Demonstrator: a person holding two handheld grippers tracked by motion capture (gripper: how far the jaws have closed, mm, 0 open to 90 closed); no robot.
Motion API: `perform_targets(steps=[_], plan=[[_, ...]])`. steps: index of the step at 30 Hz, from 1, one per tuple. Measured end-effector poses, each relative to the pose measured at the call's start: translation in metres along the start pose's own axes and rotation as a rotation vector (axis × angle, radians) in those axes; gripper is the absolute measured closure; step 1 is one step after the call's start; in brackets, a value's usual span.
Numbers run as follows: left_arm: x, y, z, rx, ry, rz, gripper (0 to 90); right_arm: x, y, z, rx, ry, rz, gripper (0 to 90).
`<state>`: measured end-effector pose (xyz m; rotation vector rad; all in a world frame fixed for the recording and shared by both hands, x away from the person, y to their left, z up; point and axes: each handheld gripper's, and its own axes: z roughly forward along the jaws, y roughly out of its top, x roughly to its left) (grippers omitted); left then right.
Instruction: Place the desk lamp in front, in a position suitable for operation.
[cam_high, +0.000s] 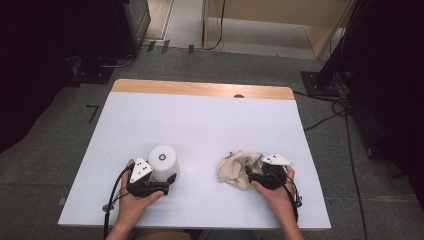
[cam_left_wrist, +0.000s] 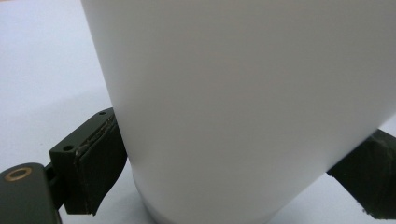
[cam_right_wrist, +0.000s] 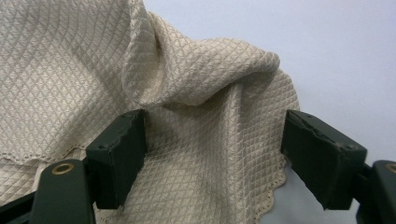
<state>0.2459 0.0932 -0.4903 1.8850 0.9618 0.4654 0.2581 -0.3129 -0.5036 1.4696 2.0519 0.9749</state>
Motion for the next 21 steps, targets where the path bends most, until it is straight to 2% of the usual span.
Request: perform_targets(steps=[8, 9, 12, 14, 15, 17, 19, 21], plan=[[0.001, 0.0, 0.001, -0.006, -0.004, -0.007, 5.3, 0.0, 0.0, 0.0, -0.005, -0.004, -0.005, 20.4], [0.001, 0.0, 0.001, -0.007, -0.003, -0.007, 5.3, 0.0, 0.0, 0.0, -0.004, -0.001, 0.003, 17.1], [0.003, 0.0, 0.0, -0.009, -0.018, -0.012, 5.3, -0.001, 0.0, -0.001, -0.011, -0.008, 0.014, 14.7], [0.004, 0.0, -0.001, -0.015, -0.025, -0.029, 5.2, 0.0, 0.0, -0.002, -0.018, -0.016, 0.005, 13.9], [0.005, 0.0, -0.002, -0.016, -0.028, -0.028, 5.2, 0.001, -0.001, -0.005, -0.043, -0.033, -0.004, 13.5], [0.005, 0.001, -0.002, -0.018, -0.029, -0.028, 5.0, 0.003, -0.001, -0.006, -0.047, -0.043, -0.007, 12.9], [0.005, 0.001, -0.001, -0.023, -0.03, -0.027, 5.0, 0.005, -0.001, -0.01, -0.04, -0.069, -0.039, 12.6], [0.006, 0.0, -0.001, -0.026, -0.032, -0.029, 5.0, 0.008, 0.004, -0.02, -0.057, -0.092, -0.071, 12.6]])
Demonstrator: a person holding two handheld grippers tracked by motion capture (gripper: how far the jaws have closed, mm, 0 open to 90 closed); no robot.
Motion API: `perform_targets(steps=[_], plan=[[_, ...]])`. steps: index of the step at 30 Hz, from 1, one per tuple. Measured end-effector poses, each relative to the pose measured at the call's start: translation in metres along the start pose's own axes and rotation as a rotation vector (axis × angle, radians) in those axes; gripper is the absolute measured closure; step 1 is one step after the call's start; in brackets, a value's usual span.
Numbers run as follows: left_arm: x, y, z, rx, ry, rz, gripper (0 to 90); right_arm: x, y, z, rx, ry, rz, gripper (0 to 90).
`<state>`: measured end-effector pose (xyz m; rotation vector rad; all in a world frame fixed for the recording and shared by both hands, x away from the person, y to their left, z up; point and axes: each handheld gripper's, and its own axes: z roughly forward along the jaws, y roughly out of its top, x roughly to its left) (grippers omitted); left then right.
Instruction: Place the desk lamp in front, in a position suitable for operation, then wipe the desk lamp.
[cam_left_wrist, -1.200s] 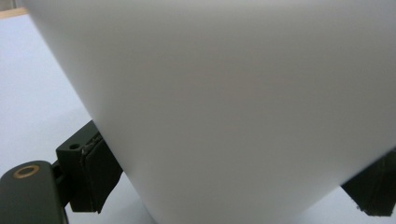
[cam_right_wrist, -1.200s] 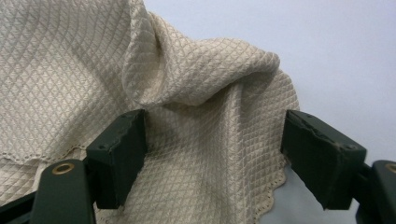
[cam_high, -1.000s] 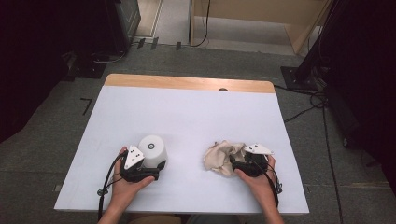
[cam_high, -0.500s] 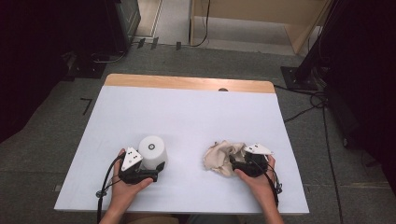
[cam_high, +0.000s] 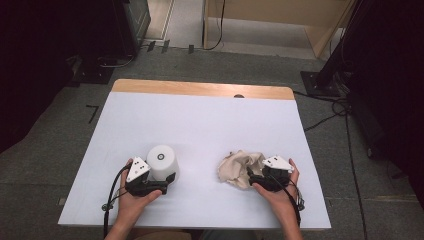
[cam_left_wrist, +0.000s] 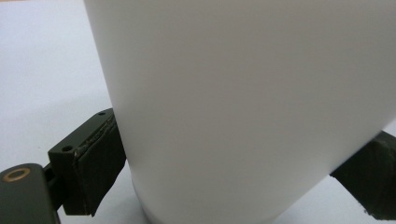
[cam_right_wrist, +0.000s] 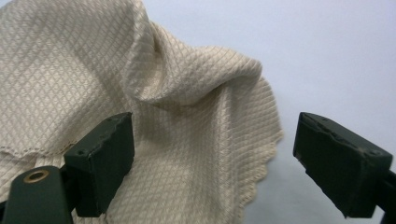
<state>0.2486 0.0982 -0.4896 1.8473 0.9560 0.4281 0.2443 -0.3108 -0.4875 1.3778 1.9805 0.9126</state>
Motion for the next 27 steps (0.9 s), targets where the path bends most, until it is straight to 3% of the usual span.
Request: perform_targets(steps=[7, 13, 18, 21, 27], plan=[[-0.004, 0.002, 0.003, 0.012, 0.02, 0.028, 5.0, 0.005, 0.013, -0.019, -0.043, 0.034, 0.042, 12.8], [-0.005, 0.005, 0.005, 0.02, 0.027, 0.026, 5.1, 0.021, 0.02, -0.023, -0.036, 0.064, 0.005, 12.8], [-0.006, 0.009, 0.008, 0.03, 0.033, 0.03, 5.3, 0.027, 0.026, -0.029, -0.06, 0.082, 0.033, 12.4], [-0.008, 0.009, 0.01, 0.03, 0.041, 0.041, 5.8, 0.038, 0.029, -0.025, -0.044, 0.098, 0.041, 8.2], [-0.008, 0.01, 0.01, 0.027, 0.047, 0.061, 7.2, 0.061, 0.027, -0.005, 0.031, 0.119, -0.009, 4.5]])
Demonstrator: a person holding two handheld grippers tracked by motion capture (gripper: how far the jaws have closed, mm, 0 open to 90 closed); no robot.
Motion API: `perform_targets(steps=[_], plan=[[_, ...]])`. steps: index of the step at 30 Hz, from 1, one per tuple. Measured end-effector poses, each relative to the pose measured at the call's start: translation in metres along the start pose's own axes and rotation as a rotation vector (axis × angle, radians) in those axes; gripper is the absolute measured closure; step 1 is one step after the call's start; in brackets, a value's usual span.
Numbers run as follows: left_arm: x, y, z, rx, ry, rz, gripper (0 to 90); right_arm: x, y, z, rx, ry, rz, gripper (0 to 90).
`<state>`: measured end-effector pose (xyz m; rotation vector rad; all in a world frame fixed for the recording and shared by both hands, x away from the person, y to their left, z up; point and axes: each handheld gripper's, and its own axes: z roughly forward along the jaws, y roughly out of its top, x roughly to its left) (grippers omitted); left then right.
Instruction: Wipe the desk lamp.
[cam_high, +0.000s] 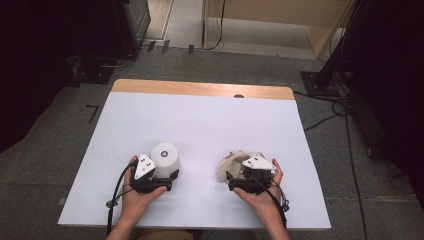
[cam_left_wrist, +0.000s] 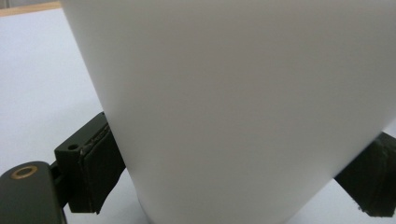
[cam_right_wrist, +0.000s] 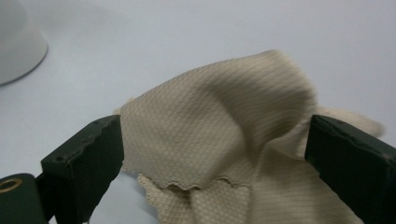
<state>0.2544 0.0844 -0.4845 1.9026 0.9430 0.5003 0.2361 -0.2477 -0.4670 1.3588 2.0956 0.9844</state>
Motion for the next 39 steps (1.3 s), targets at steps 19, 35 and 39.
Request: perform_targets(steps=[19, 35, 39], plan=[[-0.017, -0.003, -0.011, 0.036, -0.063, 0.068, 7.4, -0.015, -0.007, 0.034, 0.112, -0.003, 0.022, 25.2], [-0.014, -0.002, -0.009, 0.025, -0.067, 0.081, 7.5, -0.001, -0.007, 0.015, -0.029, 0.072, 0.008, 44.0], [-0.014, 0.0, -0.01, 0.031, -0.063, 0.095, 7.5, 0.005, -0.002, 0.009, -0.061, 0.078, -0.007, 41.9]])
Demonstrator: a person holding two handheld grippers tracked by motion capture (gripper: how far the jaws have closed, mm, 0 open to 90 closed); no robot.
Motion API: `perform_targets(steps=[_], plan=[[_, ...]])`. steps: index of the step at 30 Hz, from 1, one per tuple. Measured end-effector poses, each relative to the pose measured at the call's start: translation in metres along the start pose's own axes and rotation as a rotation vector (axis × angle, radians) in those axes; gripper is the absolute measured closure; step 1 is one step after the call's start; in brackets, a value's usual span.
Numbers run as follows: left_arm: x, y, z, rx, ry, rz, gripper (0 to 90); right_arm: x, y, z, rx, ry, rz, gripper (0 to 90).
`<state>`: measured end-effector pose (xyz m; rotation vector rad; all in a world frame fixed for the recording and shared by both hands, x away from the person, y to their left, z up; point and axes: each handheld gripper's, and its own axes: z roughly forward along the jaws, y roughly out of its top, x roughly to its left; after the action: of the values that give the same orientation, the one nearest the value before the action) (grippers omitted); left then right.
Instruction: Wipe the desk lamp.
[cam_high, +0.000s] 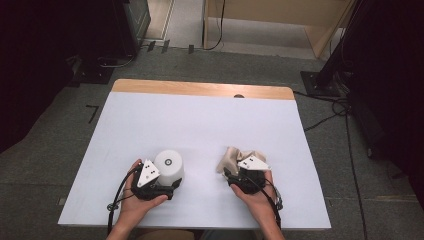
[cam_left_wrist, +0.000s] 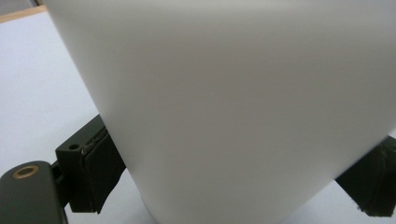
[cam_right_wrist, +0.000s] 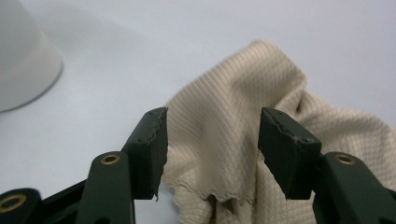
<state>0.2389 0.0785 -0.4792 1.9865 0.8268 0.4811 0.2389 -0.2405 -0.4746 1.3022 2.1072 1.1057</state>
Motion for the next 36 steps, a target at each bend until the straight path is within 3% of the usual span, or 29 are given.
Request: perform_targets(steps=[3, 5, 8, 10, 15, 19, 26, 30, 36], plan=[[0.001, 0.001, -0.003, -0.001, 0.014, -0.001, 7.5, 0.004, 0.004, -0.003, -0.021, -0.029, 0.01, 32.7], [0.003, 0.001, -0.006, -0.001, 0.027, -0.015, 7.5, 0.007, 0.007, -0.005, -0.024, -0.017, 0.025, 22.7], [0.005, 0.002, -0.008, 0.006, 0.025, -0.021, 7.5, 0.015, 0.012, -0.006, -0.022, 0.017, 0.016, 19.7], [0.004, 0.003, -0.008, 0.013, 0.024, -0.012, 7.6, 0.023, 0.014, -0.008, -0.041, 0.03, 0.005, 22.3], [-0.001, 0.004, -0.007, 0.038, -0.011, 0.006, 7.6, 0.036, 0.016, -0.01, -0.091, 0.083, -0.03, 41.0], [-0.003, 0.005, -0.004, 0.06, -0.049, 0.031, 7.6, 0.044, 0.02, -0.013, -0.136, 0.121, -0.016, 46.5], [-0.014, 0.008, 0.0, 0.071, -0.087, 0.074, 7.6, 0.071, 0.038, -0.013, -0.21, 0.173, -0.012, 47.4], [-0.019, 0.009, 0.001, 0.074, -0.105, 0.093, 7.6, 0.078, 0.044, -0.016, -0.235, 0.207, 0.019, 45.8], [-0.019, 0.01, 0.001, 0.077, -0.105, 0.106, 7.7, 0.077, 0.044, -0.013, -0.233, 0.196, 0.052, 43.7]])
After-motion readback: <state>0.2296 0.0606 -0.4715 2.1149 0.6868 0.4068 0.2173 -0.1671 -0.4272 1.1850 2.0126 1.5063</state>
